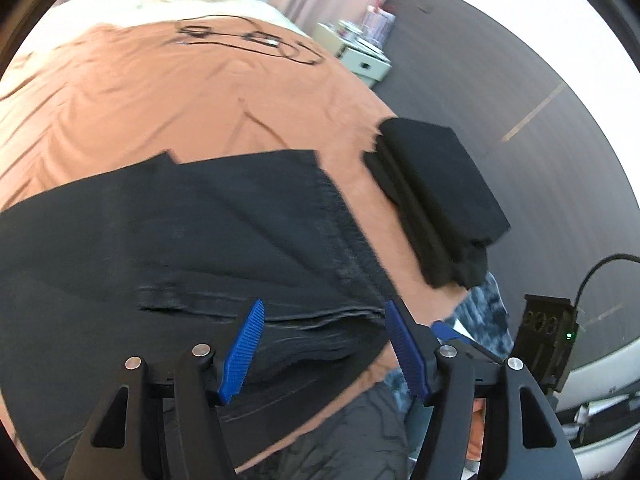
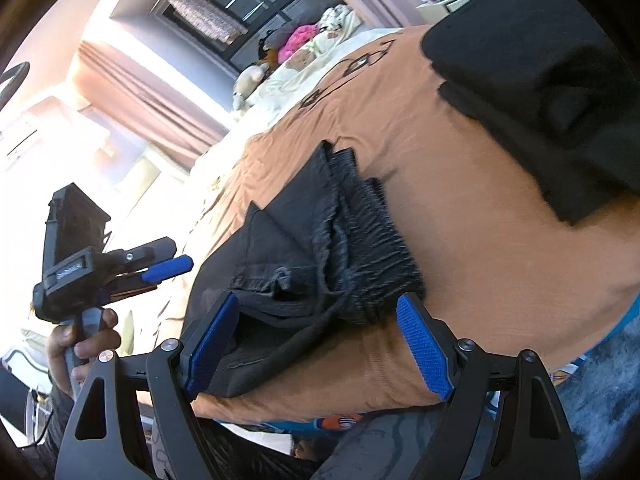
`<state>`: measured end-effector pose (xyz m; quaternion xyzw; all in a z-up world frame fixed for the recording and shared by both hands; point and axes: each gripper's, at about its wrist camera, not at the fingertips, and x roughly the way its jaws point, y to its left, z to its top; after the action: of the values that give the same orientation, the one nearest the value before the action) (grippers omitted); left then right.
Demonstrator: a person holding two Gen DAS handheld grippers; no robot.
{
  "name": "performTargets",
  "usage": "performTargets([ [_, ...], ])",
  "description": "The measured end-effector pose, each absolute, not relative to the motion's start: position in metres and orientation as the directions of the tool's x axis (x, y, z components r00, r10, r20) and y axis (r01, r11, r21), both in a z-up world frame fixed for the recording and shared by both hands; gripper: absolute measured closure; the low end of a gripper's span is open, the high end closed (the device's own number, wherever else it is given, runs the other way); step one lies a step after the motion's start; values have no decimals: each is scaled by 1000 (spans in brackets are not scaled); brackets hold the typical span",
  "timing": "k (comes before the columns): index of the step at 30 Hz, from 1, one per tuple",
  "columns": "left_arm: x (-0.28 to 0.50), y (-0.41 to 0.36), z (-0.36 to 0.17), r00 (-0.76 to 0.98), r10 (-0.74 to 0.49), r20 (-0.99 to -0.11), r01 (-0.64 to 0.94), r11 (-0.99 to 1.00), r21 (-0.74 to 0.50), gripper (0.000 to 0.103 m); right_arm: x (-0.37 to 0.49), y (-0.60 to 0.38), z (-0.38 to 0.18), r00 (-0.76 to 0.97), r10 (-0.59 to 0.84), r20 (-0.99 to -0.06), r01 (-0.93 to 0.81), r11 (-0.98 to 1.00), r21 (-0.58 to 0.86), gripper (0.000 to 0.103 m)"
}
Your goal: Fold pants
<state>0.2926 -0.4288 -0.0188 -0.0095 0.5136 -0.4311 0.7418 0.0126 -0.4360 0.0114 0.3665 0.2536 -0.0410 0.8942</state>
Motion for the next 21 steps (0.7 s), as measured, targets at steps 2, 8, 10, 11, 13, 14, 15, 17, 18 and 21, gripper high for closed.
performTargets([
  [2,302,-411,-20,132,-639,-758,606,657,-449,38,22,-433,13,864,127,-488,246,739,627,22],
  [8,330,-343,-24,237,-601,-763,517,743,-425,38,52,-424,14,835,147,-530,236,775,587,22],
  [10,338,-323,-27,264,-585,-767,484,768,-419,38,63,-422,14,816,144,-560,244,793,559,22],
  [11,341,-313,-28,278,-574,-770,469,781,-413,38,68,-422,13,804,140,-577,251,801,544,22],
  [13,350,-289,-32,307,-551,-776,432,807,-403,38,78,-422,13,784,142,-604,255,813,523,22],
  [14,354,-275,-35,318,-540,-779,409,820,-401,38,82,-422,13,774,136,-618,259,823,505,22],
  [15,357,-268,-37,324,-533,-781,394,827,-401,38,86,-422,14,765,128,-631,260,836,484,22],
  [17,363,-244,-44,341,-515,-786,348,846,-404,38,93,-420,16,747,116,-655,261,855,449,22],
  [18,366,-228,-48,350,-507,-788,320,855,-408,38,97,-419,17,734,105,-671,265,866,425,22],
  [21,369,-196,-58,366,-477,-799,261,877,-403,38,111,-412,17,696,84,-714,271,890,368,22],
])
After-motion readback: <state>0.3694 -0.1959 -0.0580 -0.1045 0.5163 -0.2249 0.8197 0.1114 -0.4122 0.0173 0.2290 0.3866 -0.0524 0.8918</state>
